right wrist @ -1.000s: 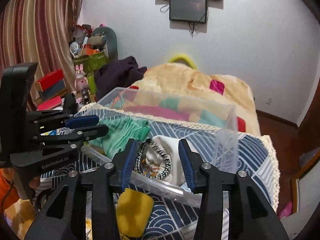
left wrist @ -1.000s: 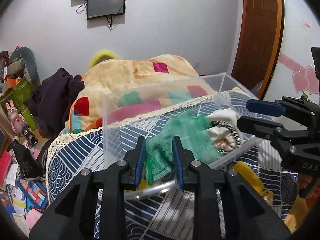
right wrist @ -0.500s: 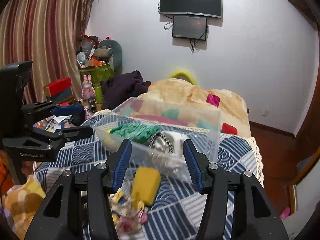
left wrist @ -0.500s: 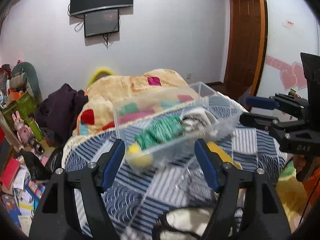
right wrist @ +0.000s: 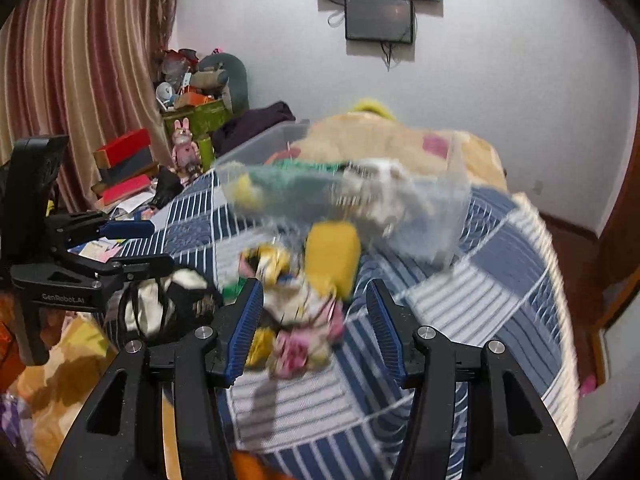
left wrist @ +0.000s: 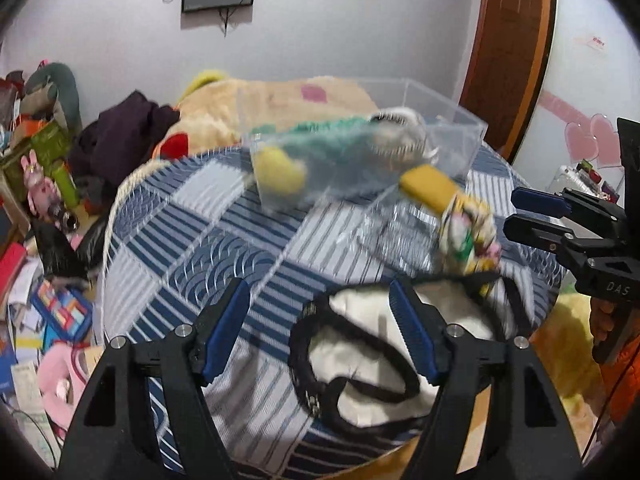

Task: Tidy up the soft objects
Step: 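Grasp the black-and-white bag with left tool while right tool grasps floral scrunchie, then lower bag and scrunchie into the clear box and release both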

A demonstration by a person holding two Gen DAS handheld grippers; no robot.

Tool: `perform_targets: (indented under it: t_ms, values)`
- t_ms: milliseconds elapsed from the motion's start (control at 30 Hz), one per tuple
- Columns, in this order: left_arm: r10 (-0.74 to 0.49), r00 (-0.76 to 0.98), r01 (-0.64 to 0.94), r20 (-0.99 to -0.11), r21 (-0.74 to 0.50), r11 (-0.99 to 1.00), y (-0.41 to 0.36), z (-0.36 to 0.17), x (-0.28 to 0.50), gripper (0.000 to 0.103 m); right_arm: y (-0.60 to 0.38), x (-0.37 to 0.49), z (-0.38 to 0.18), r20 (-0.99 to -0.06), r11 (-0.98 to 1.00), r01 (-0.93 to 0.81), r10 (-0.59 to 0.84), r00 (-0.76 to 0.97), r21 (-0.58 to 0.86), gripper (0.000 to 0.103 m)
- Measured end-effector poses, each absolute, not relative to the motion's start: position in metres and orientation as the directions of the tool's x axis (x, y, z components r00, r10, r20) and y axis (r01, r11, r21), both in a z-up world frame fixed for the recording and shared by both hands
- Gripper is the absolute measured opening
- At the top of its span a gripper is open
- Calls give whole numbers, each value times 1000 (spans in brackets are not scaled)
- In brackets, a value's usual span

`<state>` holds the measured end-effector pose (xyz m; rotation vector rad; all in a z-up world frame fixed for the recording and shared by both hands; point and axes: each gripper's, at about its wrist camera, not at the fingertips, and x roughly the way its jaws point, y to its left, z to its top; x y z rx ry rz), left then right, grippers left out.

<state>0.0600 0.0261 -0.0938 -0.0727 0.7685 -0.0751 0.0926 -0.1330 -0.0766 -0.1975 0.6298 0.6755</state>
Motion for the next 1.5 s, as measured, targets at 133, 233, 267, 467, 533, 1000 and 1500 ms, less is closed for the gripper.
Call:
perform_targets:
  t_ms: [133,233,267,467,533,1000,1500]
  values:
    - [-99,691,32,-716,-106,994,27,-112,54,72,-134,92,-94,-633,777,-625,522,572,76,50]
    - [-108,684,28,-722,-121,992,27,-121,51,72,-135,92,-103,-650,779,-617,528,546,115,50]
    - [-114,680,29,-724,-129,991,26,-124,49,72,-136,92,-105,-654,780,-613,528,541,123,50]
    - [-141,696,42,-704,-155,987,21,-127,41,57,-136,88,-112,-654,786,-602,531,539,142,35]
    - [-145,698,48,-701,-156,987,19,-126,40,49,-135,88,-113,-654,780,-607,539,530,151,23]
    - [-148,768,27,-624,-199,980,28,-97,25,18,-146,72,-91,-576,787,-604,554,601,128,10]
    - [-58,891,-27,-450,-180,983,44,-21,43,18,-164,83,-39,-426,828,-548,542,724,123,9]
